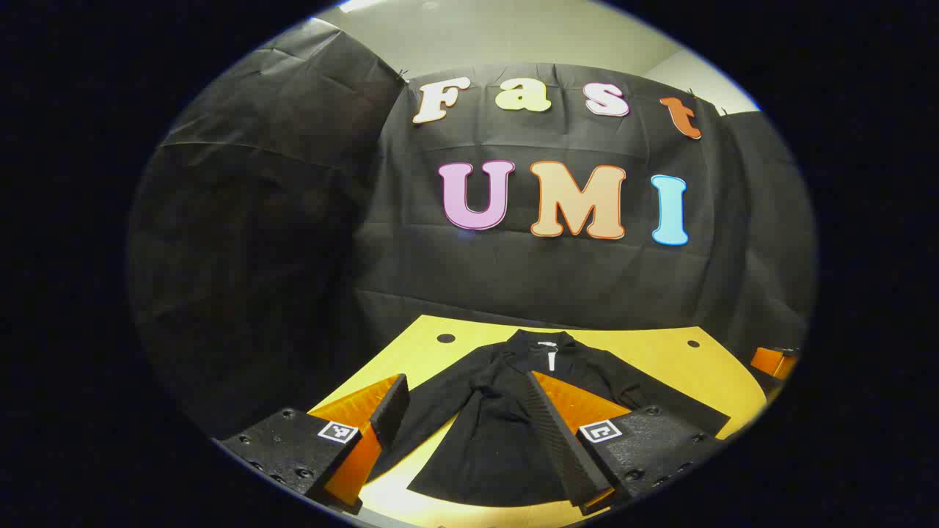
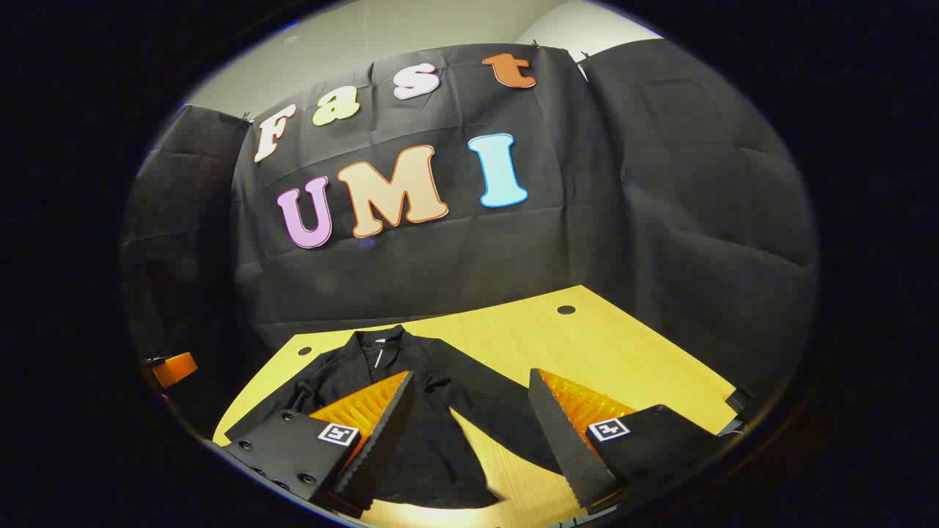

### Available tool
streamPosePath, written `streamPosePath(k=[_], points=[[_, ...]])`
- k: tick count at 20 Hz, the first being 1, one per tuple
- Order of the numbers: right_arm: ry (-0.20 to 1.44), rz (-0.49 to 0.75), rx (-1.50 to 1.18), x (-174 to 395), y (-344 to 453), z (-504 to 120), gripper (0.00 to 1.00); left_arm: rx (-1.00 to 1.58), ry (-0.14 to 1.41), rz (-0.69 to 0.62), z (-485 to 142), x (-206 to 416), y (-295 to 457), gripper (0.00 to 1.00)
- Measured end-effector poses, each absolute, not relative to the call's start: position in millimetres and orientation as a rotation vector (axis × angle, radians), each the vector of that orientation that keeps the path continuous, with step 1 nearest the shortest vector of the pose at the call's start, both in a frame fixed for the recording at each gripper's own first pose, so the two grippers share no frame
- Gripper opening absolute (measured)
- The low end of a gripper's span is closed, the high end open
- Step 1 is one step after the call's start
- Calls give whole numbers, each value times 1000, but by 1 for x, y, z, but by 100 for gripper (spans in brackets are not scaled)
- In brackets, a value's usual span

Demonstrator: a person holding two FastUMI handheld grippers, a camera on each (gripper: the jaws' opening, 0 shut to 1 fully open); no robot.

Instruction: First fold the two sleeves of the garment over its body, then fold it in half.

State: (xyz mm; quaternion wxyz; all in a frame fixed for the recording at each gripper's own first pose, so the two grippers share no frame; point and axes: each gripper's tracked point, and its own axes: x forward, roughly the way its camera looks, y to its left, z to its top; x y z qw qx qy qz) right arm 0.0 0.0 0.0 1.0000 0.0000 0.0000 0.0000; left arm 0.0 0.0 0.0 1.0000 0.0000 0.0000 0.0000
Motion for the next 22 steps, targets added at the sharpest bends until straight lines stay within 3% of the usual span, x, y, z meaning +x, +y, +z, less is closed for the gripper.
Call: streamPosePath(k=[22], points=[[-19, -21, -4, 2, -11, 2, 98, 42, -5, 0, 6, 2, 2, 92]])
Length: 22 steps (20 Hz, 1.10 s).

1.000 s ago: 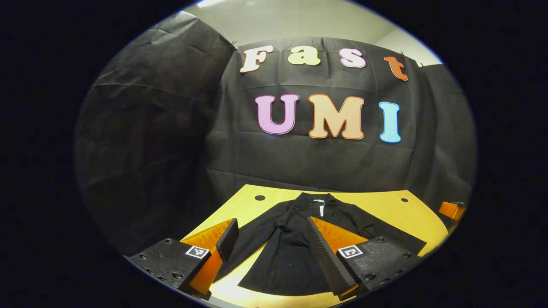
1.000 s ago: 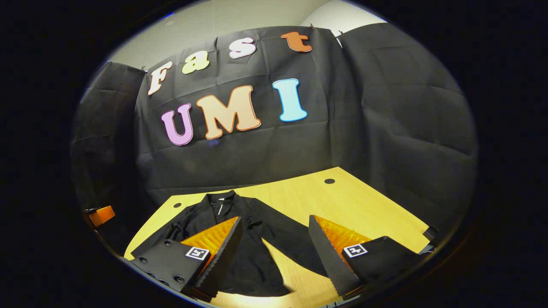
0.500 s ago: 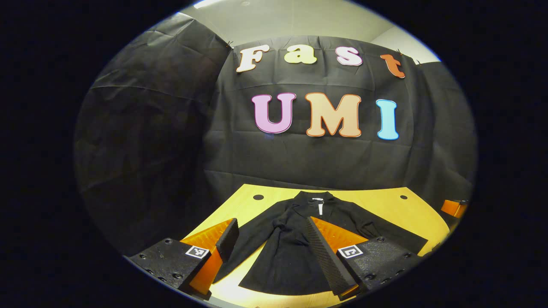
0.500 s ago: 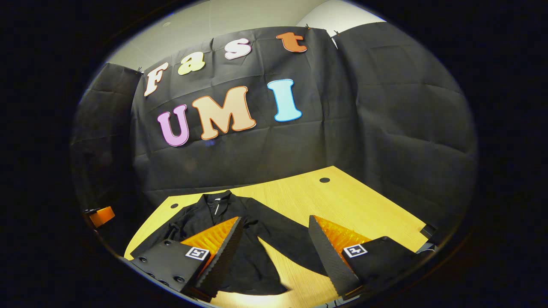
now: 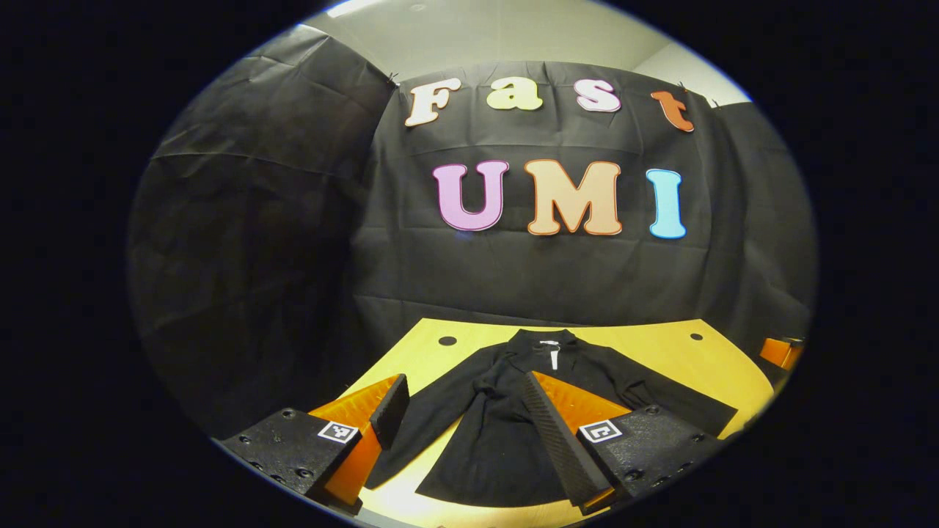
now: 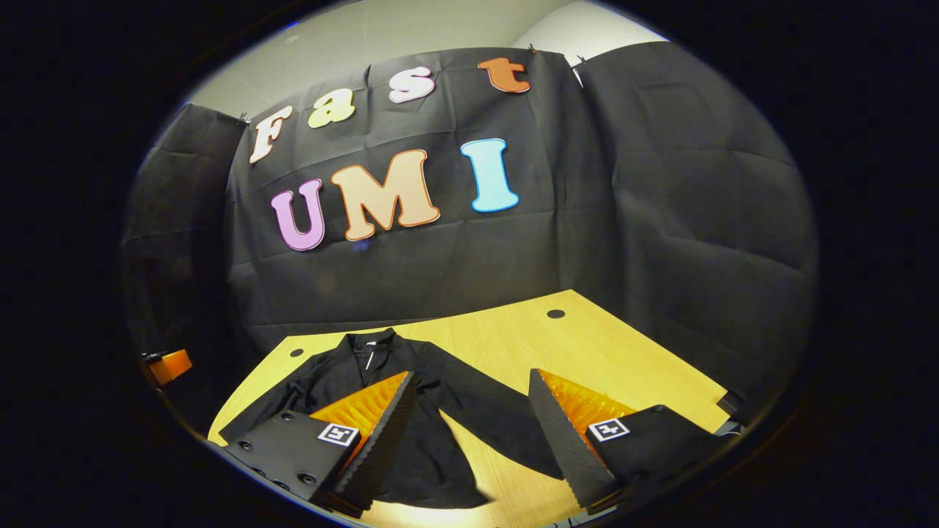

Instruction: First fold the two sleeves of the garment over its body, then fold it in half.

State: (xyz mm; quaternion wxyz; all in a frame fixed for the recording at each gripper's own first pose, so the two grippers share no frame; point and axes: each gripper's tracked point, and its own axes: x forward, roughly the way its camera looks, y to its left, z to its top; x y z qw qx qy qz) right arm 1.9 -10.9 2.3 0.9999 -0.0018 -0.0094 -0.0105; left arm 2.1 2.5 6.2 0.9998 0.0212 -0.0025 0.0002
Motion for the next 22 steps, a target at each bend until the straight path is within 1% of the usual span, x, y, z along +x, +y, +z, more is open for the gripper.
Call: streamPosePath(k=[22], points=[[3, -31, 11, 12, -18, -6, 98, 60, 19, 30, -3, 6, 7, 92]])
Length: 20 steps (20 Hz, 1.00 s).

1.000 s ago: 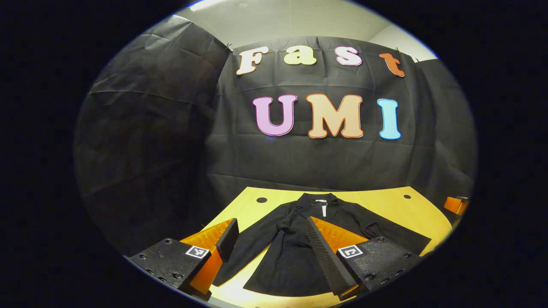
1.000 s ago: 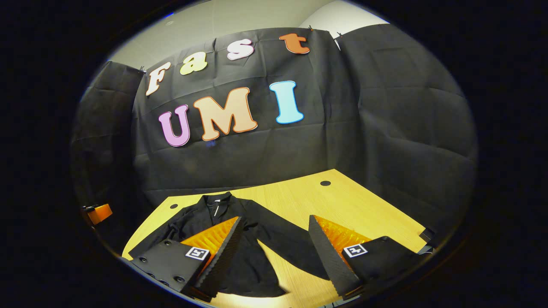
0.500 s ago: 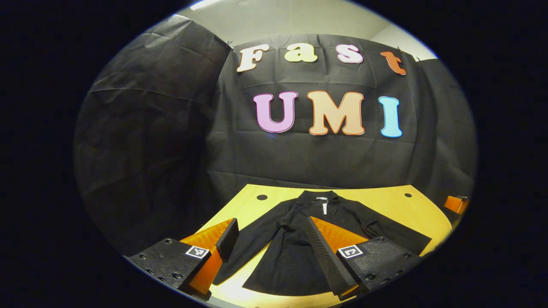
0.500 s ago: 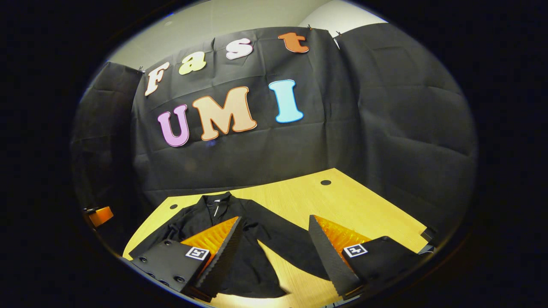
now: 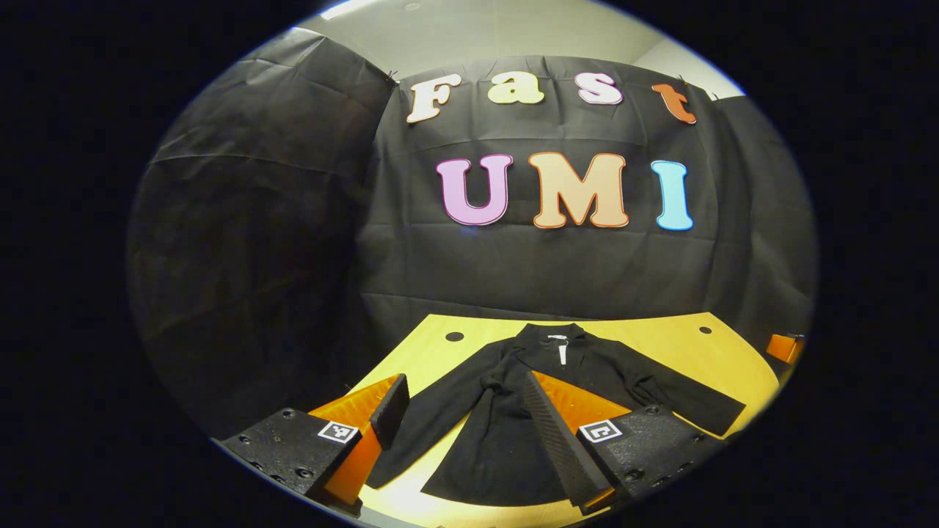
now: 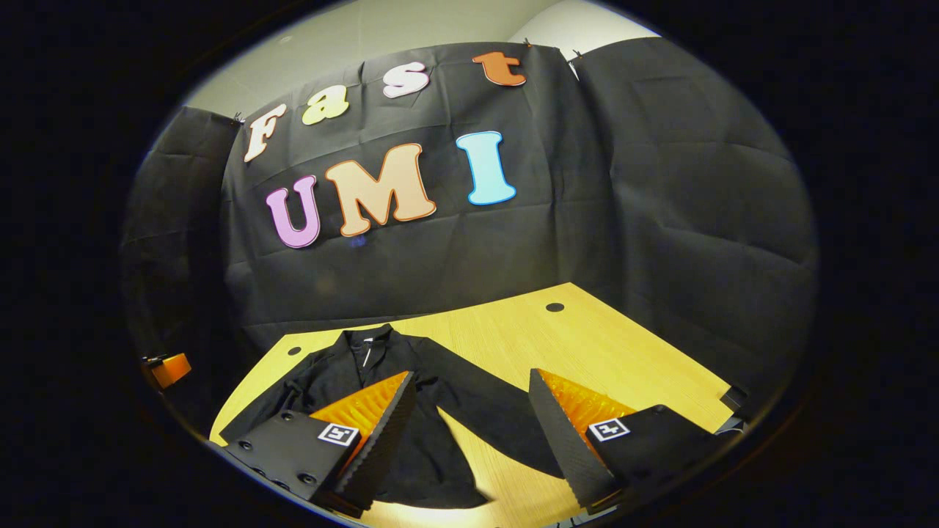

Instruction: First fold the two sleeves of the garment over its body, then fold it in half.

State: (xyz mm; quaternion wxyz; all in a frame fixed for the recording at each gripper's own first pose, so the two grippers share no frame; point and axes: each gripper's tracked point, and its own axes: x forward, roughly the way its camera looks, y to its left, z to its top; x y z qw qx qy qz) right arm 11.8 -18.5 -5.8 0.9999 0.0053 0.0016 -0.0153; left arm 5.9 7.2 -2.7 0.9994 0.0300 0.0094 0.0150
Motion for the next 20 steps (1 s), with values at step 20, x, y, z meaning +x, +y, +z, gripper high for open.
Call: streamPosePath(k=[20], points=[[93, -91, -26, 56, -79, -37, 98, 74, 22, 83, -4, -3, 16, 92]])
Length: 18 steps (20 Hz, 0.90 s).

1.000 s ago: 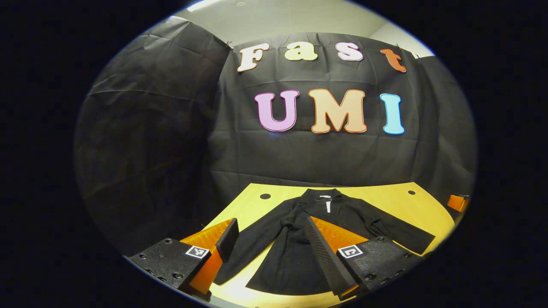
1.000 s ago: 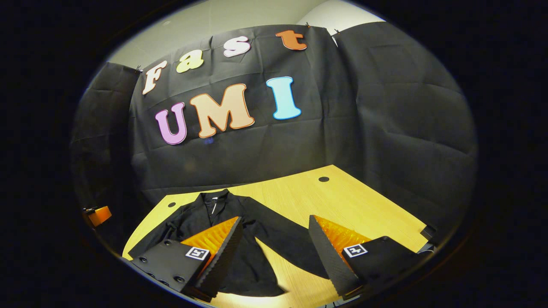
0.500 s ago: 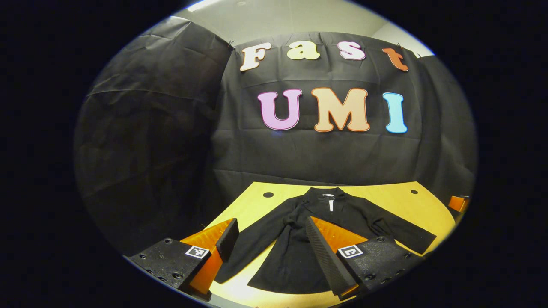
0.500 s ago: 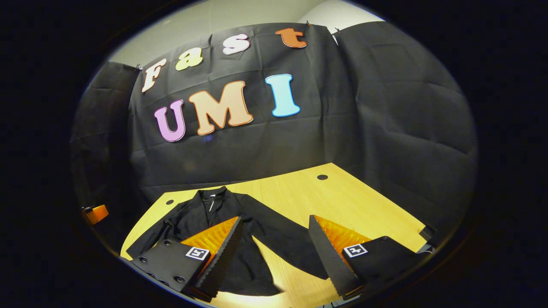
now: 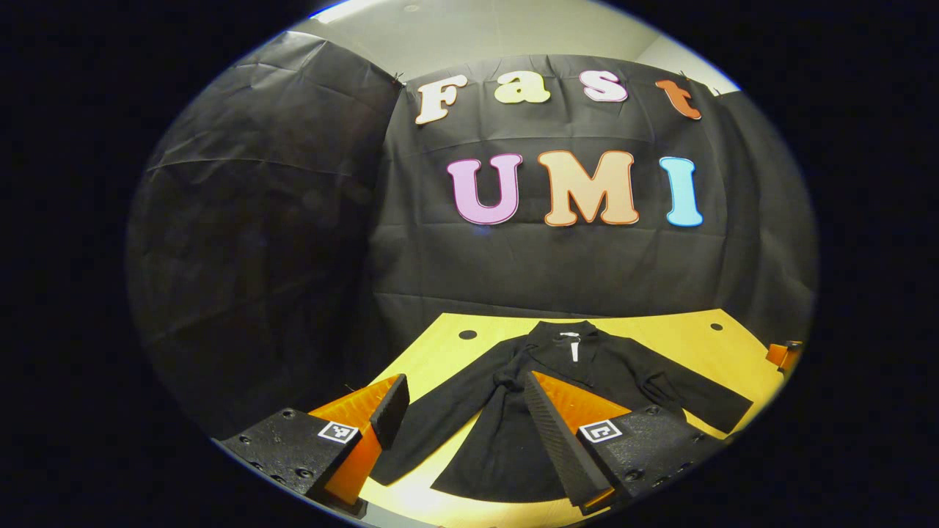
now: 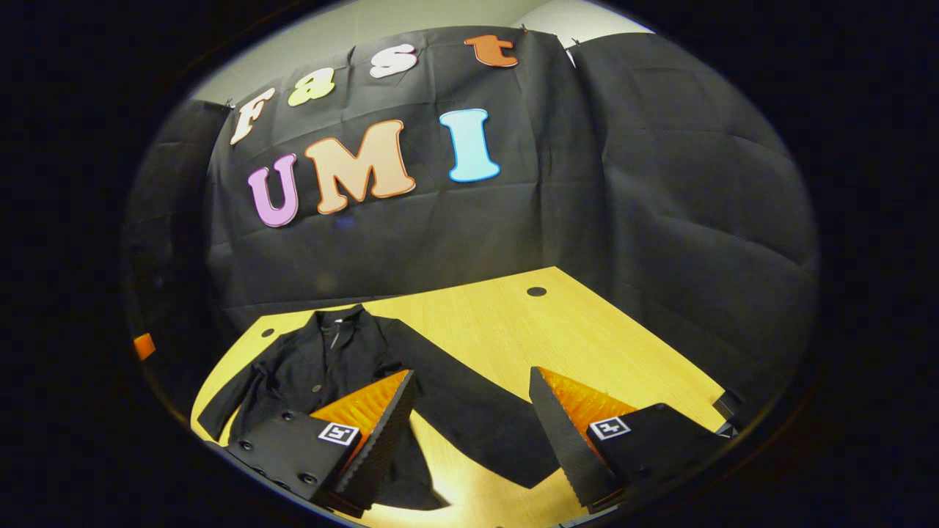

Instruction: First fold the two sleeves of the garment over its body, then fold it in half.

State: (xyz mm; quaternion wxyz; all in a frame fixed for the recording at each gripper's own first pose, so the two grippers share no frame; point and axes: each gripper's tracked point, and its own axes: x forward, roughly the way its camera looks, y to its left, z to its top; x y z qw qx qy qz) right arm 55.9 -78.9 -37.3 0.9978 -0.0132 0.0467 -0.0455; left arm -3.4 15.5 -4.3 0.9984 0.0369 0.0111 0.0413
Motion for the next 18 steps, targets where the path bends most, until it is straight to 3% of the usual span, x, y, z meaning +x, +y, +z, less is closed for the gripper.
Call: streamPosePath(k=[9, 10, 11, 12, 13, 18], points=[[271, -124, -54, 83, -115, -114, 98, 91, 30, 101, -4, -7, 18, 93], [299, -126, -49, 84, -118, -122, 93, 90, 30, 102, -5, -7, 18, 93], [314, -132, -44, 87, -122, -127, 98, 89, 31, 103, -5, -7, 18, 93], [326, -140, -41, 88, -129, -132, 94, 88, 33, 104, -7, -8, 18, 92], [336, -147, -36, 89, -134, -134, 98, 86, 38, 106, -8, -8, 19, 92], [384, -168, -41, 101, -154, -150, 98, 81, 49, 120, -12, -12, 20, 93]])
